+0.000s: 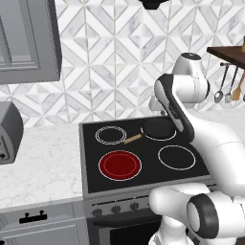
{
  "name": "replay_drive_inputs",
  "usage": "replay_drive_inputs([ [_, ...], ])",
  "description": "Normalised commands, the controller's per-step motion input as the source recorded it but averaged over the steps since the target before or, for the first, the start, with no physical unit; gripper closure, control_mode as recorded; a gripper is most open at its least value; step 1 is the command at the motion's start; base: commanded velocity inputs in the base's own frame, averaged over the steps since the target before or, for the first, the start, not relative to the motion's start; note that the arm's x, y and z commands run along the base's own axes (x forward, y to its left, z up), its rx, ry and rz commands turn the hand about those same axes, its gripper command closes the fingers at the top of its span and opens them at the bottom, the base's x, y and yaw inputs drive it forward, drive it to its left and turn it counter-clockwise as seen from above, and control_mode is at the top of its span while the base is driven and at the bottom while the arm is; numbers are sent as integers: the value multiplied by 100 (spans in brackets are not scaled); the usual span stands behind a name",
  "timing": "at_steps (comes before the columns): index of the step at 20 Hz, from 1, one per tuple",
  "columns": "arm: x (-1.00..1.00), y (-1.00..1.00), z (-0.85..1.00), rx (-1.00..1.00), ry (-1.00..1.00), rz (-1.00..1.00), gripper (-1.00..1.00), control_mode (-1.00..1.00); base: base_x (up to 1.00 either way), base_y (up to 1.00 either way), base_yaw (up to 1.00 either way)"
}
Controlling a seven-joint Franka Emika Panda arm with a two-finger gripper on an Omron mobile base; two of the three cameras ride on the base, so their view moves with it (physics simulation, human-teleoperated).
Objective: Turn off the front left burner of the stove.
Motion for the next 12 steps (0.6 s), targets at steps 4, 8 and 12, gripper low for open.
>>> replay_drive_inputs([
  [4,0,0,5,0,0,0,-100,-100,0,0,0],
  [8,0,0,0,0,0,0,-100,-100,0,0,0],
  [12,0,0,0,0,0,0,-100,-100,0,0,0],
])
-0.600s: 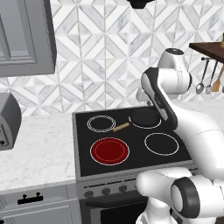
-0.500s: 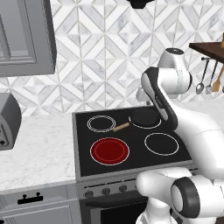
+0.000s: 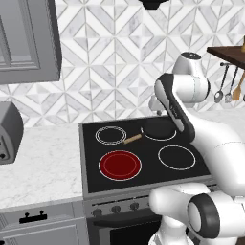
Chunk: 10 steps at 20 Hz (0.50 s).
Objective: Turn off the front left burner of the stove.
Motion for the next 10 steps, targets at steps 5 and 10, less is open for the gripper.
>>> replay_drive_inputs([
  [5,-48,56,-21,-18,2,10,-100,-100,0,0,0],
  [10,-100,100,-44,-48,-11,25,-100,-100,0,0,0],
])
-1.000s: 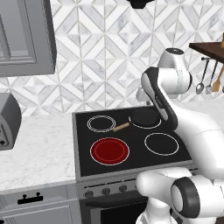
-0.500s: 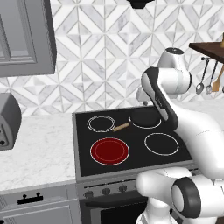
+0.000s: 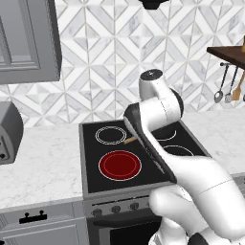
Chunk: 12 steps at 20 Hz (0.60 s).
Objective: Turn off the front left burner of the stove.
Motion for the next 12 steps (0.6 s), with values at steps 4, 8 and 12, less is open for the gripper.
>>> replay_drive_inputs([
  [4,-100,100,-47,-46,-13,24,-100,-100,0,0,0],
  [8,-100,100,-47,-50,-9,28,-100,-100,0,0,0],
  [12,-97,100,-56,-47,-3,30,-100,-100,0,0,0],
])
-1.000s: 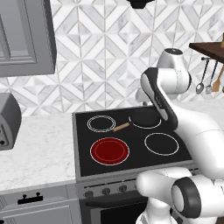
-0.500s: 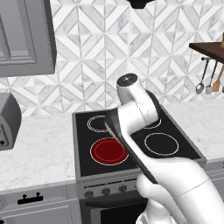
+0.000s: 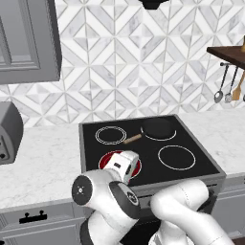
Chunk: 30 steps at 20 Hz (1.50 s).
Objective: Turn off the front left burner of the stove.
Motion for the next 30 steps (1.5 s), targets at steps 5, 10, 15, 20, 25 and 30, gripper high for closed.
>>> replay_drive_inputs([
  [5,-63,100,-69,-40,0,32,-100,-100,0,0,0],
  [10,-22,76,-73,-23,-1,29,-100,-100,0,0,0],
  [15,3,11,-55,-4,-14,8,-100,-100,0,0,0],
  [20,27,-1,-50,5,-12,0,-100,-100,0,0,0],
  [25,44,-2,-34,16,-8,0,-100,-100,0,0,0],
  [30,55,0,-23,17,-2,0,-100,-100,0,0,0],
])
